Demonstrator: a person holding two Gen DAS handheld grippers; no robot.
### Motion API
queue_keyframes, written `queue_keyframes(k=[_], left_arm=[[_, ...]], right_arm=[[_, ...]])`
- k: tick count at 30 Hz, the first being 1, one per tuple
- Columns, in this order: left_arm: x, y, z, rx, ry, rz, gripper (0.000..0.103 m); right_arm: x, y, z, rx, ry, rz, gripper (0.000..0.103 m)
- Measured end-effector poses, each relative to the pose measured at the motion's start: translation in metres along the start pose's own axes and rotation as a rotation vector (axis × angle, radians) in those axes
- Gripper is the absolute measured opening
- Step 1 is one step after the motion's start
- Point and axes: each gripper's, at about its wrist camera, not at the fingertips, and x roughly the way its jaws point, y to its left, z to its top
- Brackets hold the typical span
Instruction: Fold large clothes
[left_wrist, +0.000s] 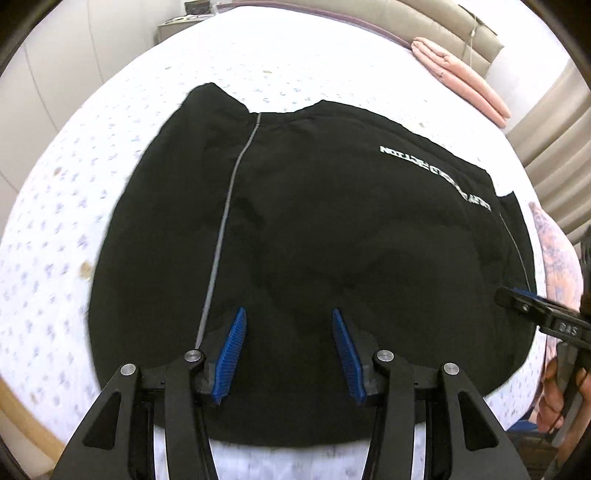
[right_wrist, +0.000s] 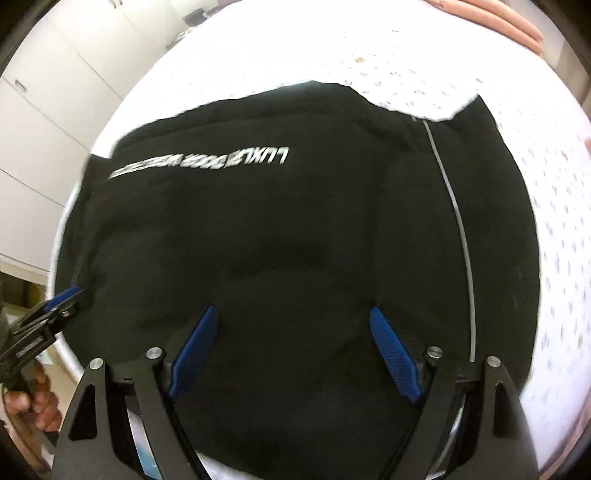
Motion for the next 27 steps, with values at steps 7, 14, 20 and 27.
queue_keyframes(k=[7, 14, 20, 27], left_arm=[[-0.069, -0.017, -0.015, 0.005, 0.000, 0.022, 0.051], [-0.155, -0.052, -0.007, 0.015, -0.078, 0.019, 0.051], [-0.233, -0.099, 0.007, 0.043, -0.153, -0.034, 0.051], [-0.303, -0.154, 0.022, 0.144, -0.252, 0.008, 0.051]], right_arm=[[-0.050, -0.018, -0.044, 0.102, 0.028, -0.006, 0.087], [-0.149, -0.015, -0.043, 0.110, -0.045, -0.027, 0.087], [-0.228, 0.022, -0.031, 0.041, -0.122, -0.082, 0.087], [-0.298, 0.078, -0.018, 0.016, -0.212, -0.162, 0.088]])
